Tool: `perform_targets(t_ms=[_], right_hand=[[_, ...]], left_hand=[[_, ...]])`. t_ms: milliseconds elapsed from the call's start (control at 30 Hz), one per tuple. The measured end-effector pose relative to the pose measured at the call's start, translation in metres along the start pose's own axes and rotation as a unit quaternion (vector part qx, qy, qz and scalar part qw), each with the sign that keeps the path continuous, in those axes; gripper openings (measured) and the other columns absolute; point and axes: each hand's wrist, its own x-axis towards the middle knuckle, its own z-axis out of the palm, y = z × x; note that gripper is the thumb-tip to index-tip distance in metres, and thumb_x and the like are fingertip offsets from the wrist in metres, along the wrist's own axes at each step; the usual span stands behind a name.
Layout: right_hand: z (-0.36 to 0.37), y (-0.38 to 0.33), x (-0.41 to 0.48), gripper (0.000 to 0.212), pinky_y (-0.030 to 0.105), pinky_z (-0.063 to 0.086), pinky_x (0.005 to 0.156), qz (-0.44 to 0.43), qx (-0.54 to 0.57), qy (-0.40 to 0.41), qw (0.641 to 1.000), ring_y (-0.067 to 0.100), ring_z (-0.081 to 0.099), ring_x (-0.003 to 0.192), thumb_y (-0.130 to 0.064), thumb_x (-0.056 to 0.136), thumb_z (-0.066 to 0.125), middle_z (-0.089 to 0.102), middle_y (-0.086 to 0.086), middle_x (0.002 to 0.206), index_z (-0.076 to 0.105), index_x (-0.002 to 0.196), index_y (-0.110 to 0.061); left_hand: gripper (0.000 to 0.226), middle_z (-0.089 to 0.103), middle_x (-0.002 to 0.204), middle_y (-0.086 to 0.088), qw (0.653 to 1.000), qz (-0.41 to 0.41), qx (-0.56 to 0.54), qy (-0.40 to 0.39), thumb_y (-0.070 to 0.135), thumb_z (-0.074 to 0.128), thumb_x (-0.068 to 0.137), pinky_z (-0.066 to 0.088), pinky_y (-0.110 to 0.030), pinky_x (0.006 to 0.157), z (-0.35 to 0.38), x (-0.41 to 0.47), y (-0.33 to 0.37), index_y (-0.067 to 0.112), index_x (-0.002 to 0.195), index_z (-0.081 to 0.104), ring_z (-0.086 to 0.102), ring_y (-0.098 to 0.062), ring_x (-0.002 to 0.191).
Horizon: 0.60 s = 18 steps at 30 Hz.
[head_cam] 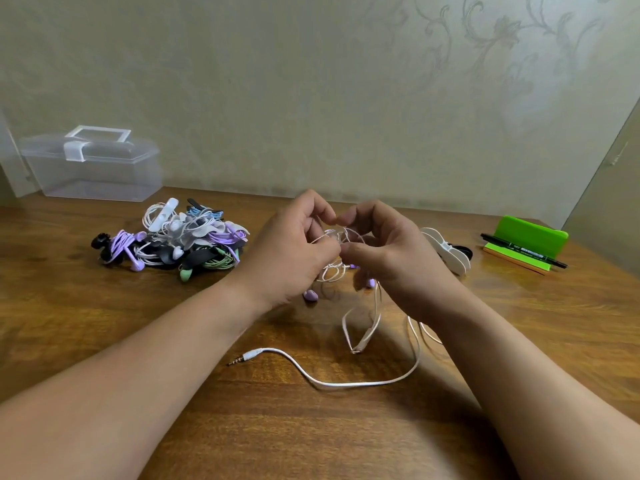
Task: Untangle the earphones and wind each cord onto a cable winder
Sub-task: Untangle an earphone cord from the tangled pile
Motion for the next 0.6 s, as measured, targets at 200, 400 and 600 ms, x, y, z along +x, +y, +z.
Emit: perform_targets(t_ms=[200, 400, 600], right_hand=[[-0.009, 0.001, 0.004, 0.016, 0.026, 0.038, 0.049, 0.033, -0.024, 0.036, 0.999, 0.007, 0.048, 0.055, -0.017, 0.090, 0.075, 0.062, -0.001, 0.079, 0.069, 0.105, -0.018], [-0.011, -0.003, 0.003, 0.010, 0.010, 0.037, 0.048, 0.031, -0.037, 0.072, 0.996, 0.000, 0.048, 0.045, -0.002, 0.098, 0.063, 0.058, -0.017, 0.056, 0.070, 0.095, -0.009], [-0.011, -0.007, 0.002, 0.016, 0.007, 0.035, 0.047, 0.029, -0.089, 0.092, 0.991, -0.003, 0.052, 0.046, -0.024, 0.099, 0.070, 0.058, -0.019, 0.050, 0.077, 0.091, -0.012]], left_hand=[[0.011, 0.073, 0.081, 0.002, 0.996, 0.018, 0.061, 0.062, 0.014, 0.059, 0.099, 0.060, -0.046, 0.053, 0.001, -0.003, 0.006, 0.023, 0.094, 0.057, 0.073, -0.015, 0.061], [0.009, 0.072, 0.106, 0.010, 0.982, 0.072, 0.111, 0.135, 0.018, 0.063, 0.099, 0.060, -0.033, 0.070, -0.001, 0.000, 0.000, 0.020, 0.090, 0.060, 0.070, -0.009, 0.080], [0.011, 0.064, 0.078, -0.008, 0.986, -0.011, 0.028, 0.162, 0.014, 0.063, 0.094, 0.056, -0.040, 0.070, -0.004, 0.006, 0.002, 0.013, 0.084, 0.057, 0.063, -0.027, 0.074]])
